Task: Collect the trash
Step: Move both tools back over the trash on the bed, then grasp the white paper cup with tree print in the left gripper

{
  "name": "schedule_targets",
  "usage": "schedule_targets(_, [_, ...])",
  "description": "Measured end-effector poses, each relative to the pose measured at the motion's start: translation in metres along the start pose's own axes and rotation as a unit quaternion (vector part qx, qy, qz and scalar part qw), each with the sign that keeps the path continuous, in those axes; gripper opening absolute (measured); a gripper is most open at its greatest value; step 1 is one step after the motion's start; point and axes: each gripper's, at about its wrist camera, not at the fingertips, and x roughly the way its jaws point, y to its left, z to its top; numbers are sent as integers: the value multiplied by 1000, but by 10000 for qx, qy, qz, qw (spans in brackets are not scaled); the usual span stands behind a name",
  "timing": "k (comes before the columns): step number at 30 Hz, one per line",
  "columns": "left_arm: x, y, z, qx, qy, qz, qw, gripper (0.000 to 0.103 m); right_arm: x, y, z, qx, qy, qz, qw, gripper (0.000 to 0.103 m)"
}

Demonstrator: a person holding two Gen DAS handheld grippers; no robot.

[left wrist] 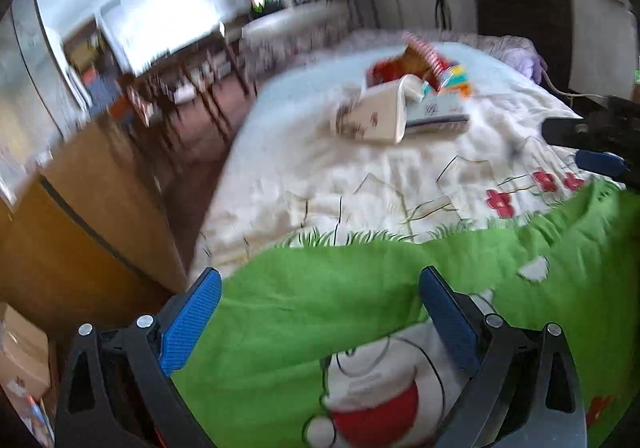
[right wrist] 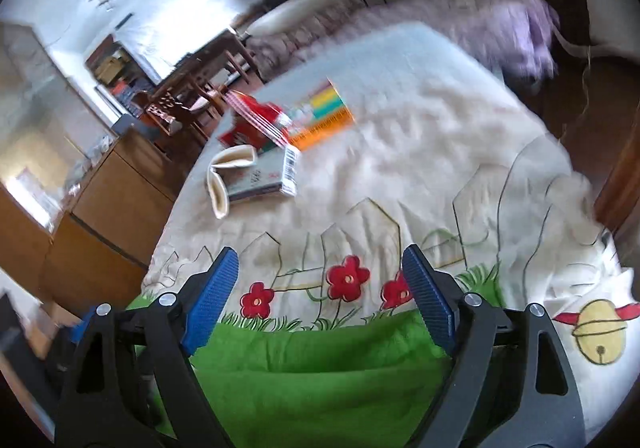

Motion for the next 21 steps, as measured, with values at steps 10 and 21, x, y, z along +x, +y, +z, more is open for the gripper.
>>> schedule_targets(10, [76, 49, 51, -2178, 759, -1737, 9574, 97, 9, 10, -9, -314, 165, -234, 9991, 92])
schedule_targets(21, [77, -5, 130, -1281, -587, -1495, 9787, 97, 12, 17, -12, -475, 191, -435, 9977, 95])
